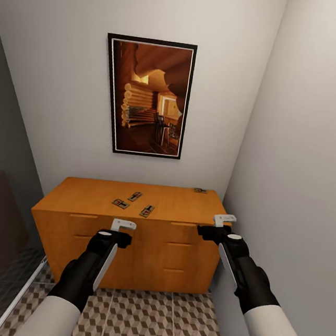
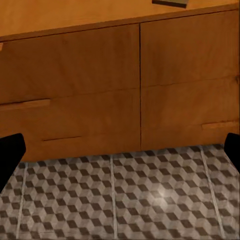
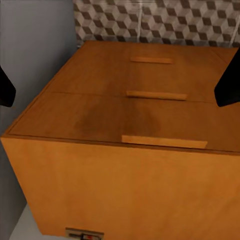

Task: Take the four mousetraps from the cabinet in the bathroom and place them on the bathroom floor. Make sure all four end up on the same floor surface, and ensure that at least two of them are either under or directly next to the same bathroom sink.

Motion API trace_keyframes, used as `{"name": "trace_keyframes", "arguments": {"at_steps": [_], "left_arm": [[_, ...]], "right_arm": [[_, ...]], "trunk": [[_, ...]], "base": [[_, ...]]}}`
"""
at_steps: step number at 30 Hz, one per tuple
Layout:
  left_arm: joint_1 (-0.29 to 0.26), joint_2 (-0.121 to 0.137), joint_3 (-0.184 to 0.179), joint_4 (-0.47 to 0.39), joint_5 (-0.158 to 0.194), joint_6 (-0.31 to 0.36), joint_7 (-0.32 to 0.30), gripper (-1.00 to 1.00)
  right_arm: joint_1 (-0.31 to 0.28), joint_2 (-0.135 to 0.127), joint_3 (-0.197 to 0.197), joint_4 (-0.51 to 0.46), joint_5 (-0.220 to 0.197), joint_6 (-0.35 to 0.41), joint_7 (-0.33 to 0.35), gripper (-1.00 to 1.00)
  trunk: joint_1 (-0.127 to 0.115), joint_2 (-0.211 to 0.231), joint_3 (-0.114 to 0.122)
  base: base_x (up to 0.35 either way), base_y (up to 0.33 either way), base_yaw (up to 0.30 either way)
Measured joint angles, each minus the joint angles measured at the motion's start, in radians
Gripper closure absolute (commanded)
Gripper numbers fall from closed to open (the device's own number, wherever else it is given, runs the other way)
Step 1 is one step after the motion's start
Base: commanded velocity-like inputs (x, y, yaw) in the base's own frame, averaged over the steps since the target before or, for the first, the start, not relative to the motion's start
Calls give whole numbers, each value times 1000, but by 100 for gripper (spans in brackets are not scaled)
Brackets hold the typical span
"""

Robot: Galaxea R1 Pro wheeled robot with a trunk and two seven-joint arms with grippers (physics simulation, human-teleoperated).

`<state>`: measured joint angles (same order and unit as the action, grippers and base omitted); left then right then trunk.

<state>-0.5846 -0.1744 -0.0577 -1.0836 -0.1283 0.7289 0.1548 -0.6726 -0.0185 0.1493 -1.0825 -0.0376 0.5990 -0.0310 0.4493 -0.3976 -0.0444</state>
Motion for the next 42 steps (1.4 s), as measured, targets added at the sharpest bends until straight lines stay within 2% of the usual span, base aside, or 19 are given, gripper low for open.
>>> {"name": "trace_keyframes", "arguments": {"at_steps": [2,4,5,11,16,20,24,26,30,42], "left_arm": [[-1,0,-1,4,31,-3,1,-100],[-1,0,-4,3,43,-4,0,-100],[-2,0,-13,-6,59,-9,-5,-100],[0,0,-14,-75,67,-16,-7,-100],[3,0,-12,-109,71,-16,-7,-100],[4,0,-9,-120,111,-15,-11,-100],[4,0,-12,-126,182,-13,-16,-100],[4,0,-13,-126,198,-10,-17,-100],[4,0,-14,-124,208,-5,-18,-100],[4,0,-16,-118,209,0,-18,-100]], "right_arm": [[-3,0,3,5,0,0,0,-100],[-3,0,7,7,0,0,0,-100],[-4,0,37,11,0,0,0,-100],[-4,0,73,12,1,0,0,-100],[-5,0,76,12,-1,-2,2,-100],[-4,0,76,12,-5,-2,11,-100],[-4,0,76,12,-25,-2,43,-100],[-5,0,76,11,-31,-1,57,-100],[-5,-1,76,10,-35,-1,66,-100],[-4,-6,75,8,-36,-1,64,-100]], "trunk": [[0,0,0],[0,0,0],[0,0,0],[0,0,0],[0,0,0],[0,0,0],[0,0,0],[0,0,0],[0,0,0],[0,0,0]], "base": [[0,0,0],[0,0,0],[0,0,0],[0,0,0],[0,0,0],[0,0,0],[0,0,0],[15,0,0],[146,-25,0],[241,-75,0]]}}
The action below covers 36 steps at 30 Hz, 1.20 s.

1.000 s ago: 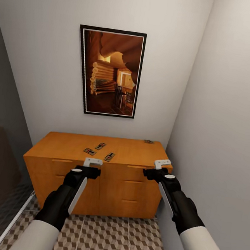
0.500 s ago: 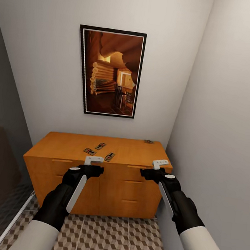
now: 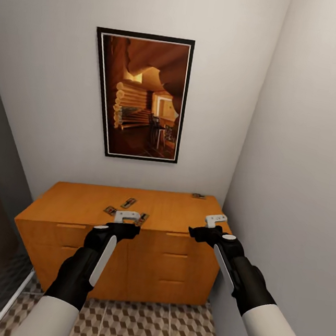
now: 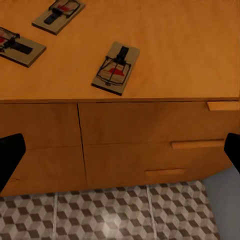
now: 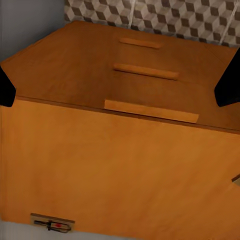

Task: Take the four mousetraps from the cabinet in the bathroom and place them on the bathroom floor. Make sure all four end up on the same floor surface, and ensure that at least two of them are either under or directly next to the same bathroom sink.

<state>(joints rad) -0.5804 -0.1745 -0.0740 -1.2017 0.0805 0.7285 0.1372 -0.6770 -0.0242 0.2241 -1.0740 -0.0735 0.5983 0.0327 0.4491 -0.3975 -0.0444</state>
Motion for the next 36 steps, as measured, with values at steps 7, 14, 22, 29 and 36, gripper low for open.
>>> {"name": "trace_keyframes", "arguments": {"at_steps": [7,14,22,29,36], "left_arm": [[0,0,-11,0,0,0,1,-100],[0,0,-39,-1,-16,3,5,-100],[1,0,-42,-9,-77,10,13,-100],[1,0,-41,-15,-113,49,17,-100],[2,0,-41,-16,-121,65,18,-100]], "right_arm": [[0,-2,1,0,1,1,1,-100],[0,-2,1,0,0,1,2,-100],[0,-2,1,1,0,2,1,-100],[0,-2,1,1,-1,2,0,-100],[-1,-2,1,3,-2,2,-1,-100]], "trunk": [[0,0,0],[0,0,0],[0,0,0],[0,0,0],[0,0,0]], "base": [[46,-12,0],[6,-2,0],[5,0,0],[196,0,0],[123,0,0]]}}
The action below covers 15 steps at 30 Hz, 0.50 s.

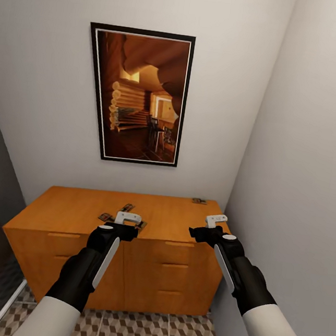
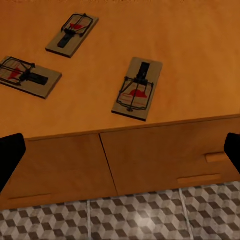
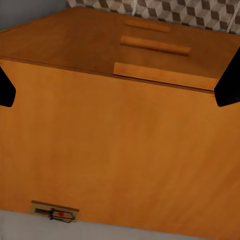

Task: Take the four mousetraps from the cabinet in the bathroom and place them on the bathroom floor. Make sure all four end up on the same floor surface, and ensure that at least two of them are either under or directly next to the same bathroom sink.

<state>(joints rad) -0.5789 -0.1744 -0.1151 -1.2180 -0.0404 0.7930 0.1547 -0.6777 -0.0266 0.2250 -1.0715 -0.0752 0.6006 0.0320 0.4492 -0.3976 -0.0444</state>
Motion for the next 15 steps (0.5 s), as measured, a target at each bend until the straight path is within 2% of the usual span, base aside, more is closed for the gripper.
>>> {"name": "trace_keyframes", "arguments": {"at_steps": [15], "left_arm": [[0,0,-2,7,0,3,0,-100]], "right_arm": [[1,0,1,1,1,1,1,-100]], "trunk": [[0,0,0]], "base": [[12,0,0]]}}
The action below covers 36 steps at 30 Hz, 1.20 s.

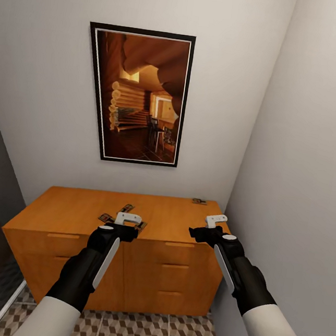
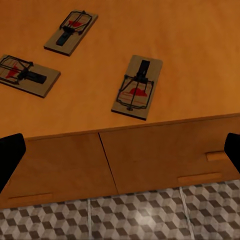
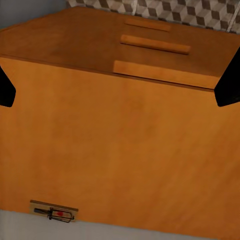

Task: Take the four mousetraps from the cabinet in the bathroom and place them on the bathroom floor. Make sure all four end up on the same floor surface, and ensure that at least two of them are either under or directly next to the same bathroom sink.

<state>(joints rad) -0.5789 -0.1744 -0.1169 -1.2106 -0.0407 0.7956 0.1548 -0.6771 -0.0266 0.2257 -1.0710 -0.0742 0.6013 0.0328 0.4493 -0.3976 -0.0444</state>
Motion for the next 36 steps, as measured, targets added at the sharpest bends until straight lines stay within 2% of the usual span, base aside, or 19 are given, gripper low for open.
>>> {"name": "trace_keyframes", "arguments": {"at_steps": [36], "left_arm": [[0,0,-6,4,0,0,0,-100]], "right_arm": [[0,0,2,-3,7,-9,1,-100]], "trunk": [[0,0,0]], "base": [[0,0,0]]}}
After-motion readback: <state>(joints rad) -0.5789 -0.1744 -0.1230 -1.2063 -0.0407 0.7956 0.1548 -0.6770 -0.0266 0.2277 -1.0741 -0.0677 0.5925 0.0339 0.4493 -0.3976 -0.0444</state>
